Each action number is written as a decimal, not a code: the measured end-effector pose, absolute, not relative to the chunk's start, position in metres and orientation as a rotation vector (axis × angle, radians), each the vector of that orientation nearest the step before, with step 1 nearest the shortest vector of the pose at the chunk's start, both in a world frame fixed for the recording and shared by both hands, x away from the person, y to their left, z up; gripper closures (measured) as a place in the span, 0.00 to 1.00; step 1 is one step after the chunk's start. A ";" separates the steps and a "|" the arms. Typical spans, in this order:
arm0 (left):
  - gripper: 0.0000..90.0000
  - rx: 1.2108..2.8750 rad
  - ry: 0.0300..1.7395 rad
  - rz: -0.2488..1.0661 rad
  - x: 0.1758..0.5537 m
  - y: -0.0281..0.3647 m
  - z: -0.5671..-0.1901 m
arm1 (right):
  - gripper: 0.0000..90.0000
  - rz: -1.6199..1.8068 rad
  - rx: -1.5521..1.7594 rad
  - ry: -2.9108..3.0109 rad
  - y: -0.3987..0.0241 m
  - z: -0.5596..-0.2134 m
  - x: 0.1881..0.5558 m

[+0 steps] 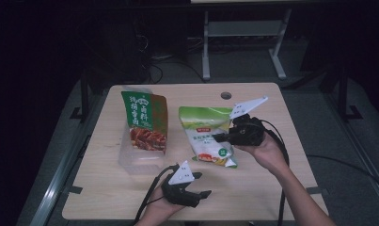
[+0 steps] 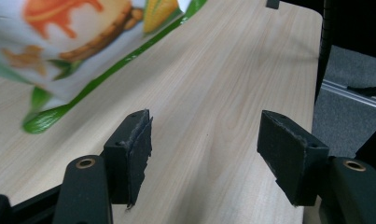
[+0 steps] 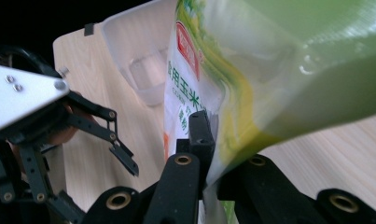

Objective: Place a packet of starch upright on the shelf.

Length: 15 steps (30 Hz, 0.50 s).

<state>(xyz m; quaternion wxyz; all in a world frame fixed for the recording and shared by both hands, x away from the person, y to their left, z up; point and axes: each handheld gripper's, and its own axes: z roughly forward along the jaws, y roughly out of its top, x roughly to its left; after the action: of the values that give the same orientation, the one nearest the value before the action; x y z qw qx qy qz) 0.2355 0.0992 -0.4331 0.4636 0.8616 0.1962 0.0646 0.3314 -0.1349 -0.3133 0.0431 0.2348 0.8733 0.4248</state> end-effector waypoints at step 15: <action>0.32 2.102 0.430 0.156 0.221 0.097 -0.435 | 0.98 1.313 0.599 2.698 -0.089 -0.292 0.336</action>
<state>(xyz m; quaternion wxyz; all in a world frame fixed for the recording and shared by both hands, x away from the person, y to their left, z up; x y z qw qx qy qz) 0.2208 0.0970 -0.4346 0.4751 0.8598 0.1757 0.0637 0.3356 -0.0888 -0.2923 0.0411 0.1957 0.8810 0.4288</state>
